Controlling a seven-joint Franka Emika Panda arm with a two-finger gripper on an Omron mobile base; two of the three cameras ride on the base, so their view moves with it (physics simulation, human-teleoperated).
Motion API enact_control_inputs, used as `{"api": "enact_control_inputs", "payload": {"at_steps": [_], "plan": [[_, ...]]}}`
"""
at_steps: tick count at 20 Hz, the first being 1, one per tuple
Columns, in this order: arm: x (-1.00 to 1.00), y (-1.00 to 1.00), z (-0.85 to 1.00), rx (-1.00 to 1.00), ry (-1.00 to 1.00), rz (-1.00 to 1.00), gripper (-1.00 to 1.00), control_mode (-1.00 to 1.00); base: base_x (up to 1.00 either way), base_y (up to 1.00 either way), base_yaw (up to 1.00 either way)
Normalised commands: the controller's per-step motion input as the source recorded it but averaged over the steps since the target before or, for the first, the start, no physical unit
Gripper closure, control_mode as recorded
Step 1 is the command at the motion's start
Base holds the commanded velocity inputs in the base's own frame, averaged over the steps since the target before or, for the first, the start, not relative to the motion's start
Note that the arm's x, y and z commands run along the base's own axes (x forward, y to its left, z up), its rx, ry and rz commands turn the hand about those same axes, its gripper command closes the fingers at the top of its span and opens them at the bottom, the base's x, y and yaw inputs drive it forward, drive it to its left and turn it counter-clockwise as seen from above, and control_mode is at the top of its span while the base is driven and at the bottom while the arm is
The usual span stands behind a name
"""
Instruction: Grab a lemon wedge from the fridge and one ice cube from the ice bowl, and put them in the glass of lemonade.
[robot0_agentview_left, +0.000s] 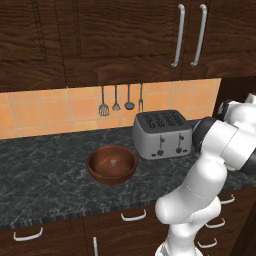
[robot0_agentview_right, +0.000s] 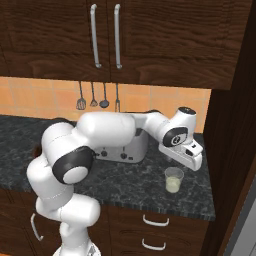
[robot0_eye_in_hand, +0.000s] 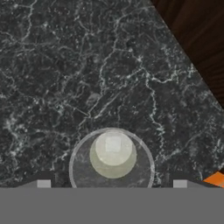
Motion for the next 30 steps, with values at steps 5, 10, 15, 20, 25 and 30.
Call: {"api": "enact_control_inputs", "payload": {"at_steps": [5,10,15,20,25,30], "plan": [[-0.25,0.0,0.08,0.04,-0.11,0.0,-1.0,-1.0,0.0,0.0,0.0],[-0.23,0.0,0.05,0.04,-0.1,0.0,-1.0,-1.0,0.0,0.0,0.0],[-0.26,0.0,0.06,0.02,-0.07,0.0,-1.0,-1.0,0.0,0.0,0.0],[-0.36,0.28,0.22,0.0,-0.04,0.04,-1.0,-1.0,0.0,0.0,0.0],[-0.35,0.95,0.1,-0.17,-0.06,0.02,-1.0,-1.0,0.0,0.0,0.0],[-0.15,1.0,-0.07,-0.11,-0.11,0.01,-1.0,-1.0,0.0,0.0,0.0]]}}
